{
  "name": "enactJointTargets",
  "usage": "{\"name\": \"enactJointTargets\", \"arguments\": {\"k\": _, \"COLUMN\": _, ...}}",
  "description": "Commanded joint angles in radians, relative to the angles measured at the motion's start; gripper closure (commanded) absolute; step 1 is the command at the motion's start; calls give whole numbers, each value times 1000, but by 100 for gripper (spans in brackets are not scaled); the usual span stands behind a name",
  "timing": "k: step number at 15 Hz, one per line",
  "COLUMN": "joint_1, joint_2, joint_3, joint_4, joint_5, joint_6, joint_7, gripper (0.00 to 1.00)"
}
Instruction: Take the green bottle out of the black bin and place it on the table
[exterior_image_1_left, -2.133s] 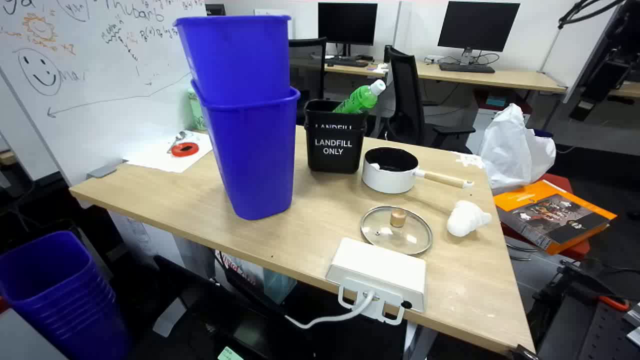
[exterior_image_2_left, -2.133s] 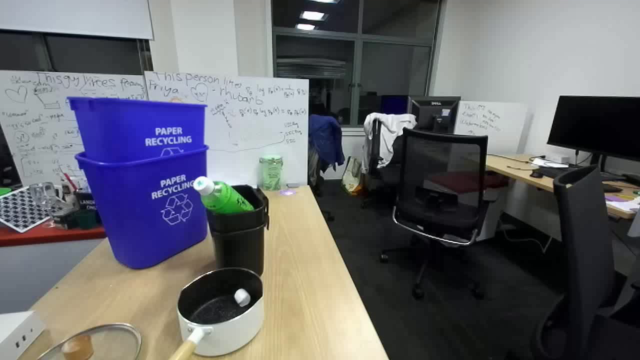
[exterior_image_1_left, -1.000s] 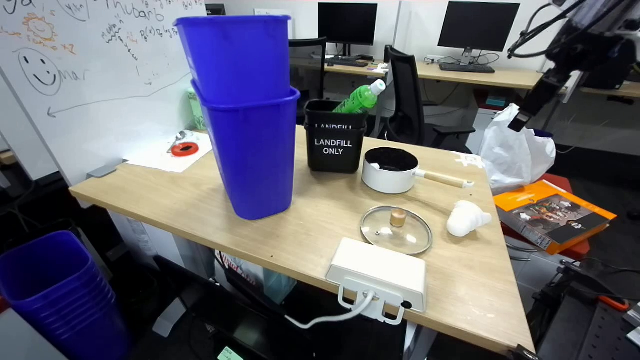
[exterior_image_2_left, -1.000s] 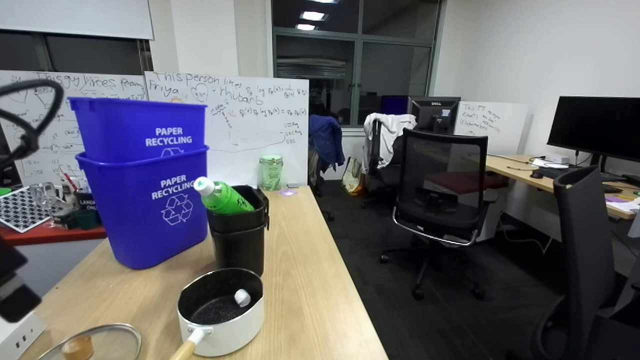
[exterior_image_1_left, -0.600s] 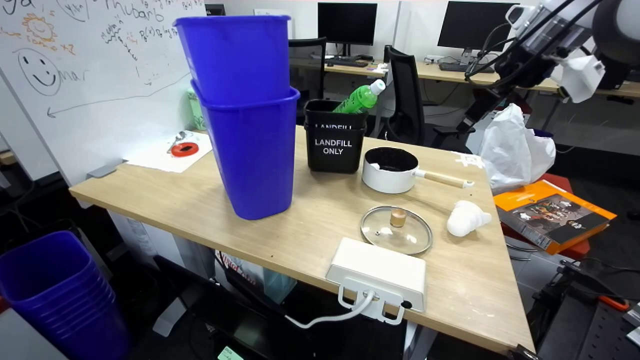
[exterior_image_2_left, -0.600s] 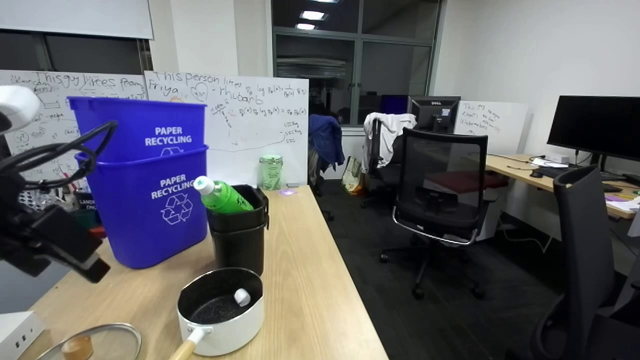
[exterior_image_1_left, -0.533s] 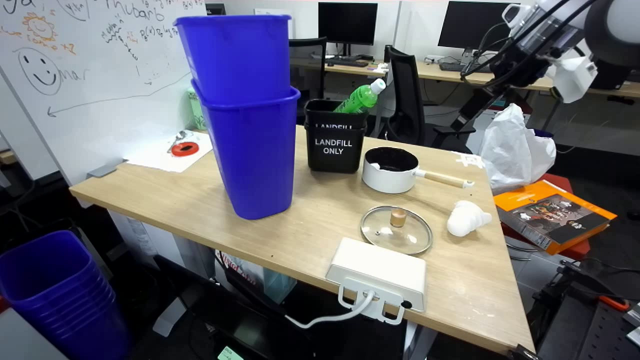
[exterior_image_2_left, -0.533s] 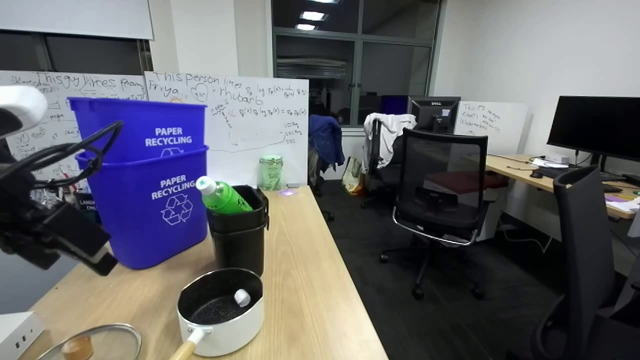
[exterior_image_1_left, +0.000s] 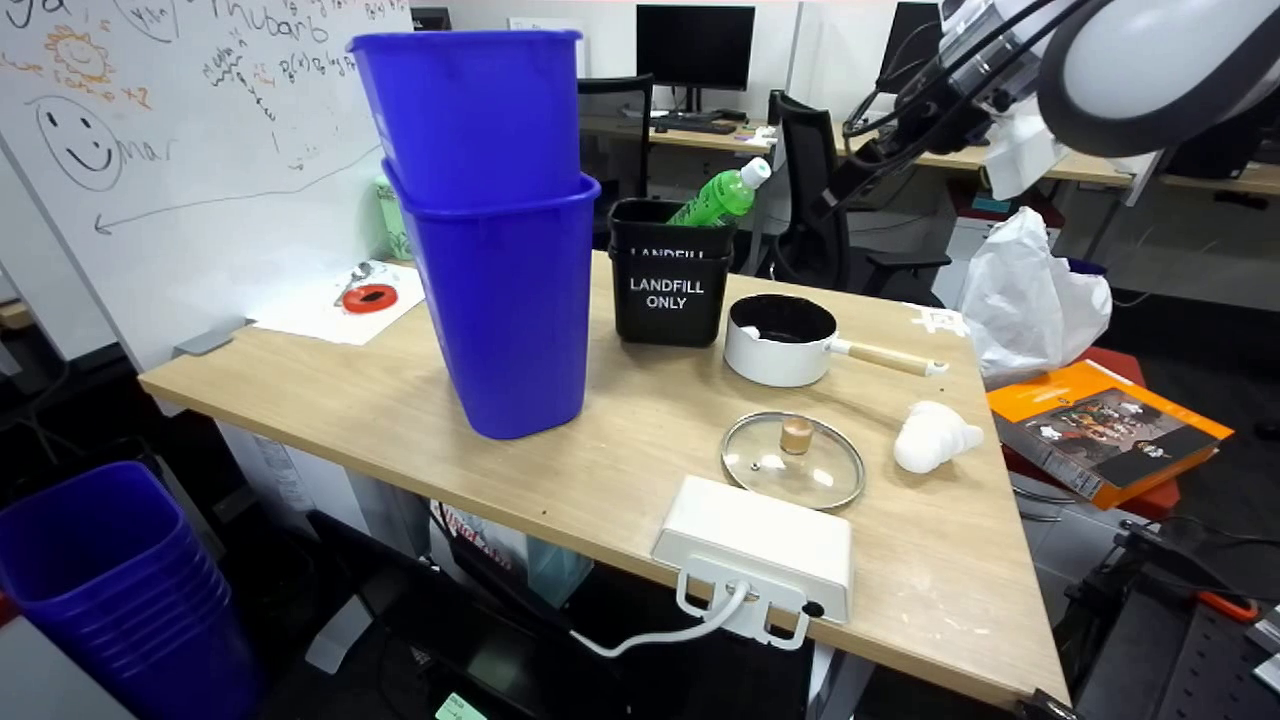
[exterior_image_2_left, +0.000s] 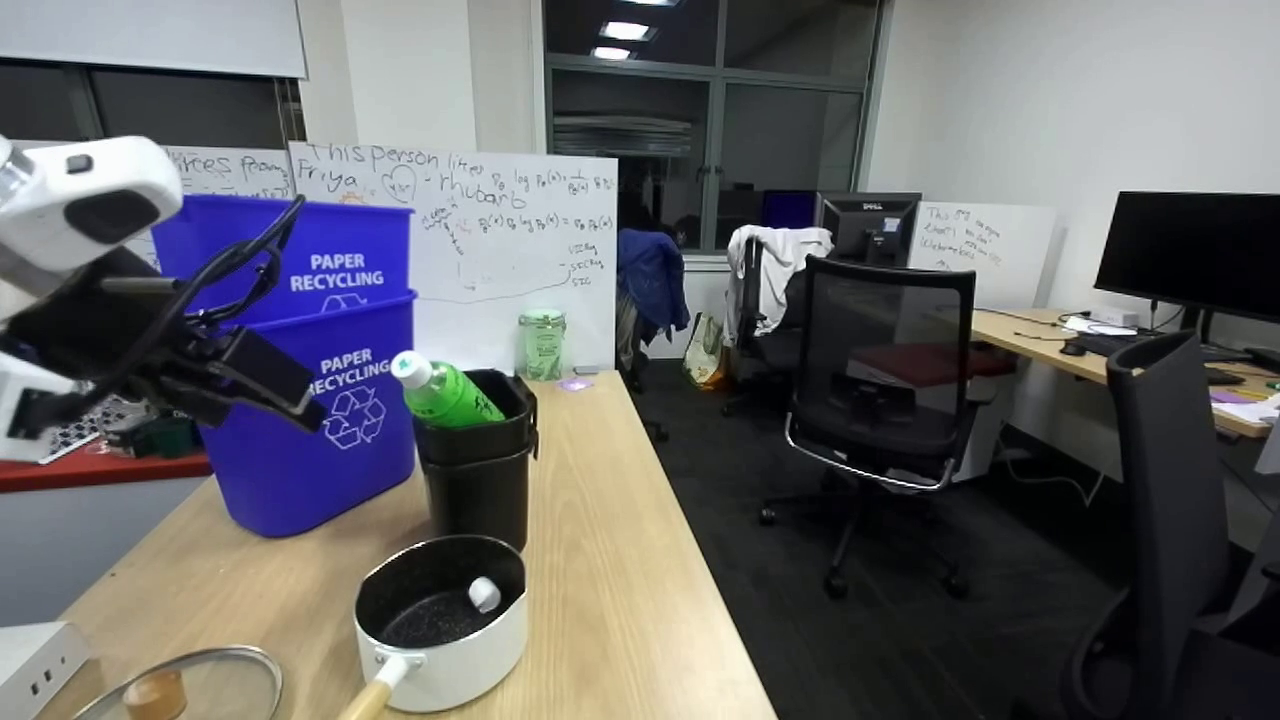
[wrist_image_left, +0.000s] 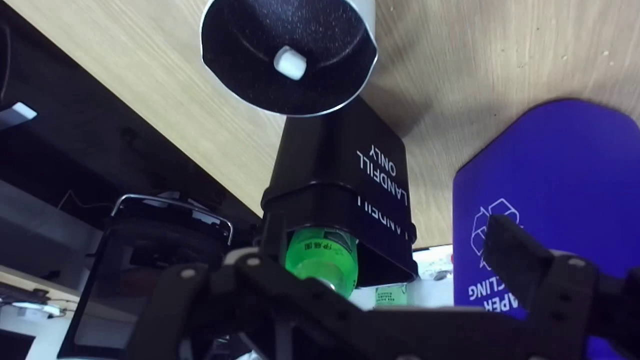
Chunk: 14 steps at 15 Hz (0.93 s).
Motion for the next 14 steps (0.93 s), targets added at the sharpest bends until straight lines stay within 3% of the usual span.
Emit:
{"name": "enactJointTargets", "arguments": {"k": 1, "joint_1": -5, "joint_2": 137, "joint_3": 1, "joint_4": 81, "joint_5": -3, "joint_6": 167, "joint_7": 3, "gripper": 0}}
{"name": "enactJointTargets", "arguments": {"k": 4, "joint_1": -57, "joint_2": 237, "joint_3": 34, "joint_4": 156, "joint_5": -12, "joint_6": 285, "joint_7": 23, "gripper": 0}}
{"name": "enactJointTargets", "arguments": {"k": 5, "joint_1": -18, "joint_2": 264, "joint_3": 0, "joint_4": 177, "joint_5": 26, "joint_6": 306, "joint_7": 12, "gripper": 0}}
{"name": "enactJointTargets", "arguments": {"k": 7, "joint_1": -17, "joint_2": 307, "joint_3": -6, "joint_4": 215, "joint_5": 44, "joint_6": 334, "joint_7": 18, "gripper": 0}}
{"name": "enactJointTargets", "arguments": {"k": 14, "joint_1": -19, "joint_2": 325, "joint_3": 5, "joint_4": 303, "joint_5": 44, "joint_6": 295, "joint_7": 72, "gripper": 0}}
